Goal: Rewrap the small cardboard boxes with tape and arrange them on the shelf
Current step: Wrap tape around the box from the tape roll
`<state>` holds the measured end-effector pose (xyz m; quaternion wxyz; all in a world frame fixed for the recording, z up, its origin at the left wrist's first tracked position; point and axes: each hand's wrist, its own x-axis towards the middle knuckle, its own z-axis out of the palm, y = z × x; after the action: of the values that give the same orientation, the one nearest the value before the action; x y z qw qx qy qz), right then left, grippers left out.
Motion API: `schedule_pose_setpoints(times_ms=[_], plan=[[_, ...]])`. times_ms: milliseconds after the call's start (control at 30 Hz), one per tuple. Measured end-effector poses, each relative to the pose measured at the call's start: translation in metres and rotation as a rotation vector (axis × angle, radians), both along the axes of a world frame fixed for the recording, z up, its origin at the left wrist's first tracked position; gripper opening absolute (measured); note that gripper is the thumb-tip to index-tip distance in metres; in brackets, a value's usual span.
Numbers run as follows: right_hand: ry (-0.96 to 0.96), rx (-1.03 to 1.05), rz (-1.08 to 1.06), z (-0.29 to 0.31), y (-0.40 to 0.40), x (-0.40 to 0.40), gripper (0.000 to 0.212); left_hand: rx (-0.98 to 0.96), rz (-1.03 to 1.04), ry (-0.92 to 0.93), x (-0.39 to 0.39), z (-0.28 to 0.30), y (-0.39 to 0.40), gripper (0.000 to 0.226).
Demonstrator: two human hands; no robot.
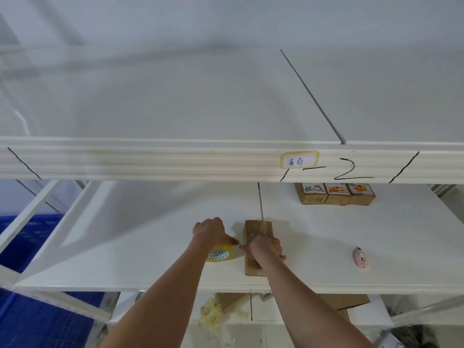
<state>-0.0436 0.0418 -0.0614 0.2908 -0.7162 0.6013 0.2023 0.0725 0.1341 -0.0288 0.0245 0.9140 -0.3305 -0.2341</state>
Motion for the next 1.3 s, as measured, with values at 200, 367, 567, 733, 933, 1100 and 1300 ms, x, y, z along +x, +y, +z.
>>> schedule_pose_setpoints(times_ms=[200,367,567,733,933,1100,1300], plan=[[0.003,0.000,-0.020,-0.011,-0.004,0.002,0.119,0.002,-0.030,0.171,0.017,0.008,0.014,0.060],[-0.020,-0.026,-0.052,-0.012,-0.002,0.002,0.113,-0.024,-0.055,0.232,0.027,0.009,0.026,0.049],[-0.012,-0.023,-0.081,-0.015,-0.006,0.003,0.109,-0.040,-0.099,0.129,0.021,0.006,0.015,0.050],[-0.074,-0.074,-0.015,-0.008,-0.006,-0.008,0.104,-0.042,-0.098,0.117,0.022,0.004,0.010,0.058],[-0.169,-0.085,0.033,-0.005,-0.003,-0.020,0.084,-0.002,-0.053,0.147,0.026,0.001,0.010,0.062],[-0.194,-0.056,0.042,-0.001,-0.002,-0.025,0.085,-0.010,-0.091,0.091,0.021,0.009,0.009,0.063],[-0.249,-0.038,0.046,0.010,-0.001,-0.030,0.082,-0.015,-0.070,0.091,0.021,0.013,0.009,0.063]])
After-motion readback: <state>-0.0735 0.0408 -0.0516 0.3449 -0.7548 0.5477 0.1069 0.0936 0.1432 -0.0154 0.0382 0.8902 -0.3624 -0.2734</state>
